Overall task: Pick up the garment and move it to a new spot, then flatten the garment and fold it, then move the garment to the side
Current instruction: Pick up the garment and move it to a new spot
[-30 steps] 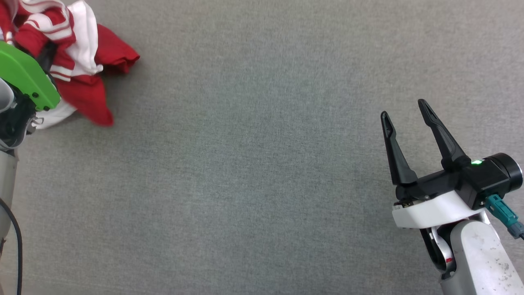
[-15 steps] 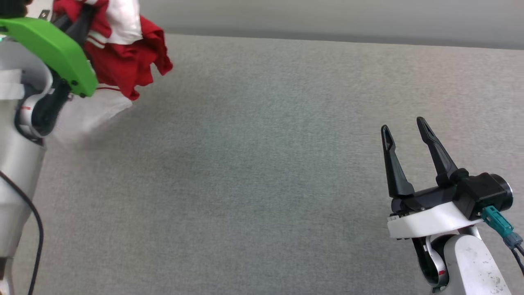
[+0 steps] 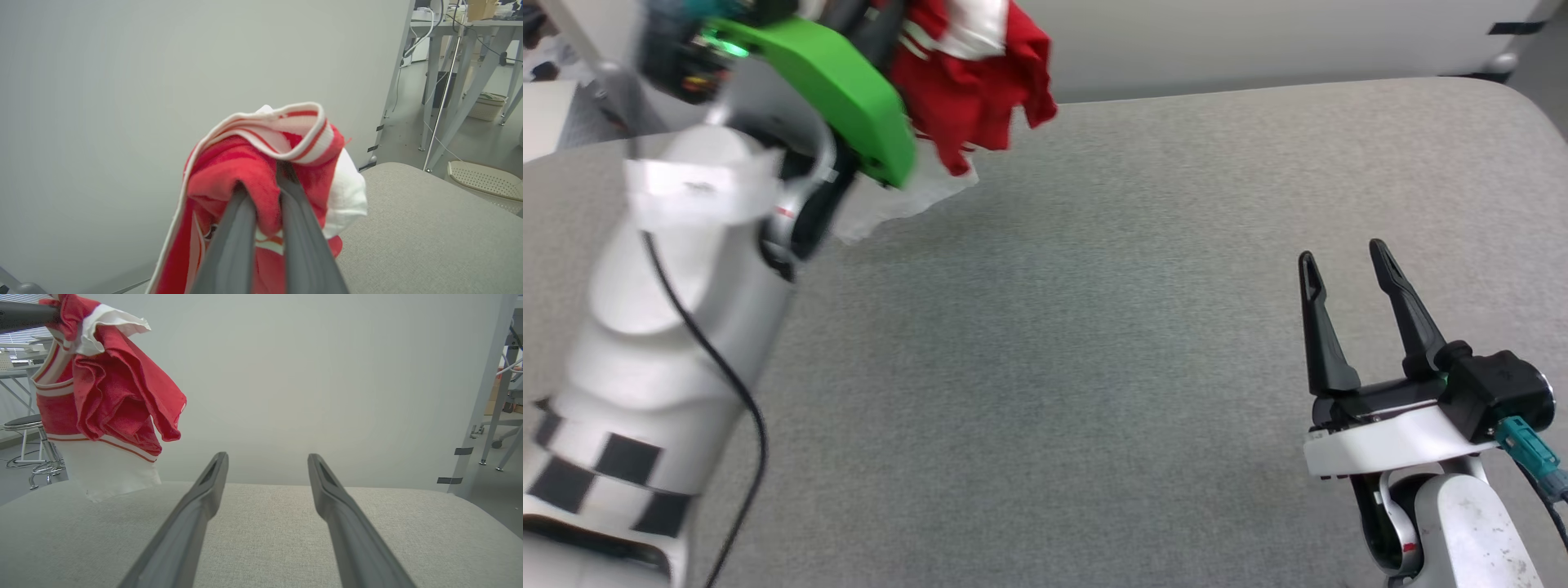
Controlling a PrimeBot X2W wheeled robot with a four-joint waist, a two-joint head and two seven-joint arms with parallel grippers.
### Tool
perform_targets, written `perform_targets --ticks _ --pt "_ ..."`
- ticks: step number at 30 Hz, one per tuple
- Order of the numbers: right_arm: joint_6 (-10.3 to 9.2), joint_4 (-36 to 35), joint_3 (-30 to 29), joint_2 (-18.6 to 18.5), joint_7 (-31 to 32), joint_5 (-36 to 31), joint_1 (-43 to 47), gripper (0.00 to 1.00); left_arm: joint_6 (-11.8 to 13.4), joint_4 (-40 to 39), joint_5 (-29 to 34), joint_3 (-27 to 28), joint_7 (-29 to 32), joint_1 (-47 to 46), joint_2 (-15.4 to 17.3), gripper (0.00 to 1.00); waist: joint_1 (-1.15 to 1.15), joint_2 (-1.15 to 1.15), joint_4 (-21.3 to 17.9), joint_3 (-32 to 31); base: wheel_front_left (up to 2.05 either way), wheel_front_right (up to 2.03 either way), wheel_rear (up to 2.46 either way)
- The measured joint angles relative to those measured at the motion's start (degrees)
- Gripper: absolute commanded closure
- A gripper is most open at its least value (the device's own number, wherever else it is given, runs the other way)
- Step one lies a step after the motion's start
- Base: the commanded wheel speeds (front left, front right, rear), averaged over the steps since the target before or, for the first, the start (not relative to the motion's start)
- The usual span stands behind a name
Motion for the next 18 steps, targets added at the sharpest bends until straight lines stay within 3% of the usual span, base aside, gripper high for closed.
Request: perform_targets --ticks 10,15,16,17,18 --pt "0.0 -0.2 -3.7 0.3 0.0 0.0 1.0 0.0 1.0 7.1 0.7 -11.2 -5.3 14.6 -14.7 1.0 0.0 0.0 -4.6 0.1 0.0 0.0 0.0" --pt "0.0 -0.2 -3.8 0.4 0.0 0.4 1.0 0.0 1.0 13.7 2.6 -17.9 -6.9 19.8 -18.1 1.0 0.0 0.0 -5.0 0.6 0.0 0.0 0.0" --pt "0.0 -0.2 -3.8 0.4 0.0 0.4 1.0 0.0 1.0 14.5 2.6 -18.8 -7.0 20.3 -18.4 0.93 0.0 0.0 -5.0 0.6 0.0 0.0 0.0" --pt "0.0 -0.1 -3.7 0.4 0.0 0.4 1.0 0.0 1.0 15.6 2.6 -19.8 -7.0 20.9 -18.7 0.54 0.0 0.0 -4.9 0.6 0.0 0.0 0.0" --pt "0.0 0.0 -3.5 0.4 0.0 0.4 0.9 0.0 1.0 16.6 2.6 -21.0 -6.7 21.2 -18.9 0.0 0.0 0.0 -4.9 0.6 0.0 0.0 0.0"
